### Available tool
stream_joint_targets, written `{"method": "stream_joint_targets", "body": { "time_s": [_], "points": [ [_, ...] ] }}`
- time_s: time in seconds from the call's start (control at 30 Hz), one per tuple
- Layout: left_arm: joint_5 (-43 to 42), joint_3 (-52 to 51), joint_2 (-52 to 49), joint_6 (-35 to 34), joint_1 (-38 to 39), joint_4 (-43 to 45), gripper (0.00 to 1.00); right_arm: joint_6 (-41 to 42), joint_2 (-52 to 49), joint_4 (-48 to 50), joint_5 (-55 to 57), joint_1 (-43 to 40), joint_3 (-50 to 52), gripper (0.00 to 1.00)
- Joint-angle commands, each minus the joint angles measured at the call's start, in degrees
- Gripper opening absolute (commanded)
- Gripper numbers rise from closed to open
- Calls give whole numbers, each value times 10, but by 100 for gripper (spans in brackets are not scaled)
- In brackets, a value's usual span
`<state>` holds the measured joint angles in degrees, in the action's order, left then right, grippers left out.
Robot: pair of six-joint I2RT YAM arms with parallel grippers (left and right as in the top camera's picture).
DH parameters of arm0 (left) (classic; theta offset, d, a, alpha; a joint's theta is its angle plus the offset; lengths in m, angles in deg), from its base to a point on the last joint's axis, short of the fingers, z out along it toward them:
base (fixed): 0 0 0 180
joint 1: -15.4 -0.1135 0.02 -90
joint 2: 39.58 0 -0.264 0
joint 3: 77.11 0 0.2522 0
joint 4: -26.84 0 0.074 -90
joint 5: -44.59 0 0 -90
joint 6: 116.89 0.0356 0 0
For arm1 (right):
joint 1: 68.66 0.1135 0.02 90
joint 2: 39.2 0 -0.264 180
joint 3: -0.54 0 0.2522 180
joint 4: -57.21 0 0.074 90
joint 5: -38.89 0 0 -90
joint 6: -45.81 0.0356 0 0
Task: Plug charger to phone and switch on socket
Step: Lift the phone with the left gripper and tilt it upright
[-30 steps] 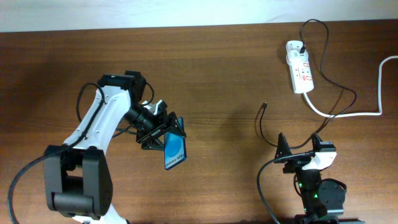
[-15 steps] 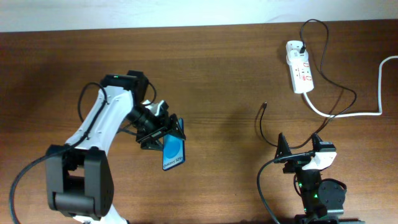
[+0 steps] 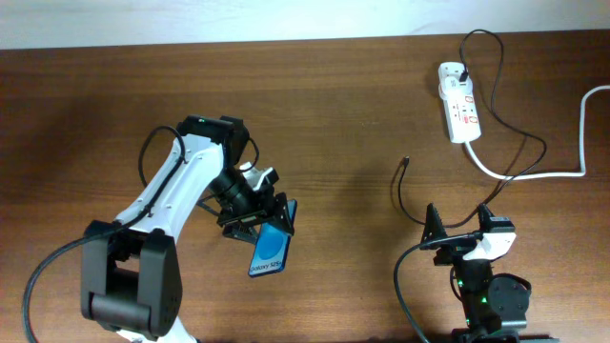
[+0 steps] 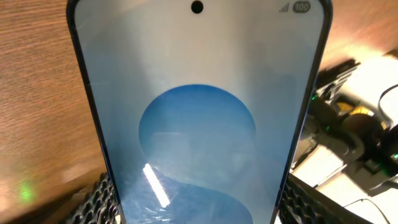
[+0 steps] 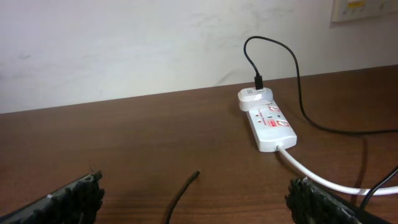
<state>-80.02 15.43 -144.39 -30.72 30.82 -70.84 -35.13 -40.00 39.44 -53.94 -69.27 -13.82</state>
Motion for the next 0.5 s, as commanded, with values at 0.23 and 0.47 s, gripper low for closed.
{"method": "stream_joint_targets", "body": {
  "time_s": [0.23, 0.47],
  "points": [
    [-9, 15, 0, 37, -38, 31, 25, -1, 4, -3, -3, -2, 3, 98],
    [-9, 81, 0, 37, -96, 28, 25, -1, 4, -3, -3, -2, 3, 98]
  ]
}}
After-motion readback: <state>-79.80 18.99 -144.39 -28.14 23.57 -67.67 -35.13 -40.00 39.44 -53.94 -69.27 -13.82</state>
